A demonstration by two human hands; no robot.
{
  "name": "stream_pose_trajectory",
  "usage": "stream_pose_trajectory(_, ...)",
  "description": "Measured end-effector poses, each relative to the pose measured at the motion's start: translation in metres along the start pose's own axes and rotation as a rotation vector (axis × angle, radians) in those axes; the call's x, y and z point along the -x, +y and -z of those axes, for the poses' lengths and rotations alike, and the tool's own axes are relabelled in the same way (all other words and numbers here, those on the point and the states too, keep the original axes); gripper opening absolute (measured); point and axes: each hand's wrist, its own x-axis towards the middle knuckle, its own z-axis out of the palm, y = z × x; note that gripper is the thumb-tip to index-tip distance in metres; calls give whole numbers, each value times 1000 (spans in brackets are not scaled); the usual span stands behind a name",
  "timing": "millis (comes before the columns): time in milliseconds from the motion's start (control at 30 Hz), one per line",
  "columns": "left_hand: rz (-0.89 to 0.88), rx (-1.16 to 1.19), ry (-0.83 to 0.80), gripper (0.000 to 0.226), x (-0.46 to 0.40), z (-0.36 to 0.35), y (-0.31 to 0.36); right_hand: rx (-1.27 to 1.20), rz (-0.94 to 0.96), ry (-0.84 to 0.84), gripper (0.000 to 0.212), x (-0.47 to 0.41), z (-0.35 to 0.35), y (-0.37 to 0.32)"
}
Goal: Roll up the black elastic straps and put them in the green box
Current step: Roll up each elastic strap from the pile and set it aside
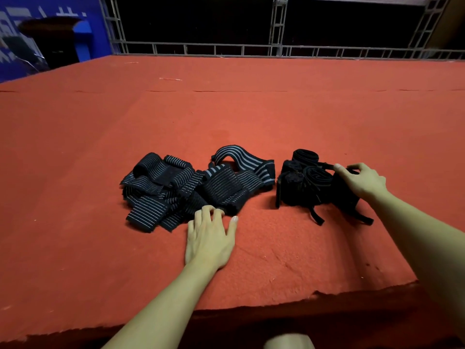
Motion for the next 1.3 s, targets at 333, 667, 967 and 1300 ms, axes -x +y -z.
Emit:
stream_pose_trajectory(333, -23, 65, 37, 50, 3, 5, 2, -104, 156, 47, 75, 27, 20, -42)
stream_pose_trajectory(667, 426, 725, 421, 48, 0, 15, -18, -150, 587, -198, 48, 131, -52, -148)
stream_pose_trajectory(967, 391, 832, 270, 22, -15, 34, -42, -181, 531, -267, 47, 177, -136, -161)
stream_pose_trajectory(1300, -4, 863, 68, 18, 14, 43, -75, -767, 261, -631, 32, 222, -138, -202)
